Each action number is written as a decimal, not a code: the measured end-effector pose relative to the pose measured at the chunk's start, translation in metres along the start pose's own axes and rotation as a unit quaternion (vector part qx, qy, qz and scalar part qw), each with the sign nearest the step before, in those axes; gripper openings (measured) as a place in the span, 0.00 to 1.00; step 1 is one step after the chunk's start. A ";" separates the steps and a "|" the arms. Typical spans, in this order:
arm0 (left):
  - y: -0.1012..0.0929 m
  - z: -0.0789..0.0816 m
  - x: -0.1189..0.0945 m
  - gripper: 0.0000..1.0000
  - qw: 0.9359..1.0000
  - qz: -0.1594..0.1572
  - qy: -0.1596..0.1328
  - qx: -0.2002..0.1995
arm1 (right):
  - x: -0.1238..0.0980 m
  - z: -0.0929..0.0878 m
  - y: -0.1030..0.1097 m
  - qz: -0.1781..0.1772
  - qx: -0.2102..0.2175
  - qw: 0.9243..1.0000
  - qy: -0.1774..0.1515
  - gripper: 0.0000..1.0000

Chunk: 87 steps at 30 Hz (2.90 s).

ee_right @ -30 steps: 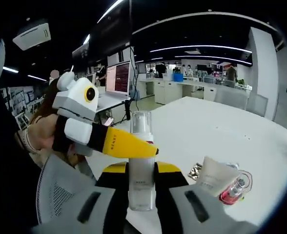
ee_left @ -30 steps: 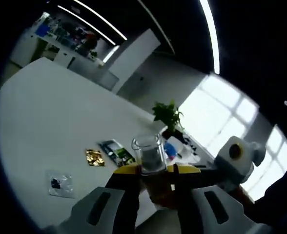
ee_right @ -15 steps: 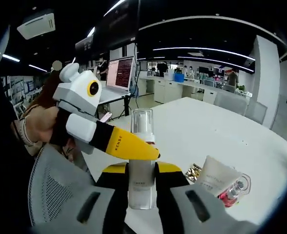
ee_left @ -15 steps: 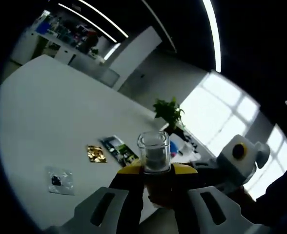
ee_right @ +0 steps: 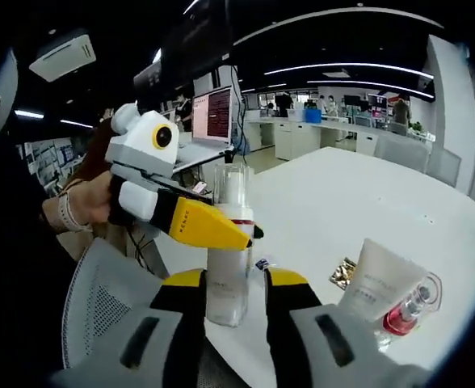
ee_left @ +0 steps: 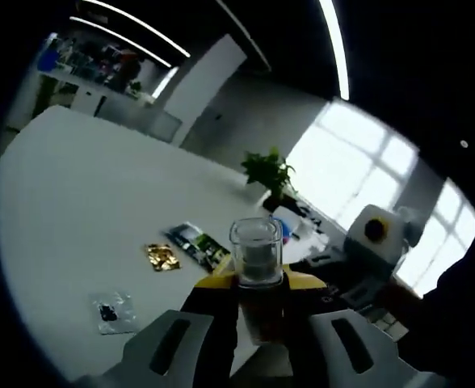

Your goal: Arrange the skincare products in the storage area until every visible bottle or jar stands upright without overlapping.

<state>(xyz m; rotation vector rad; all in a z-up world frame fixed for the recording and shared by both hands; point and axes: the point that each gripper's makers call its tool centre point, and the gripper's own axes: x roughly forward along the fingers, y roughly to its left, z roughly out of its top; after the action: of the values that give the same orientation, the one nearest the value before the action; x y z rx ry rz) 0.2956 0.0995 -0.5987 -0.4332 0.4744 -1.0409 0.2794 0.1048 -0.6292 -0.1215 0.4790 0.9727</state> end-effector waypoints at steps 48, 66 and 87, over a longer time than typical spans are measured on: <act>0.007 -0.003 0.027 0.29 0.998 0.030 -0.035 -0.037 | -0.006 -0.022 -0.024 -0.126 -0.038 0.991 0.033 0.21; 0.018 -0.011 0.030 0.21 0.990 0.065 -0.055 -0.111 | -0.004 -0.014 -0.029 -0.164 -0.128 0.977 0.047 0.22; -0.022 -0.002 0.006 0.19 0.986 -0.135 0.025 0.093 | -0.019 -0.014 0.001 0.026 -0.034 0.999 0.007 0.27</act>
<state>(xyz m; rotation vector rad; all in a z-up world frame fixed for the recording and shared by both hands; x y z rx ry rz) 0.2815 0.0838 -0.5889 -0.3094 0.3639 -1.3479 0.2652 0.0865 -0.6333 -0.1784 0.4643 1.0406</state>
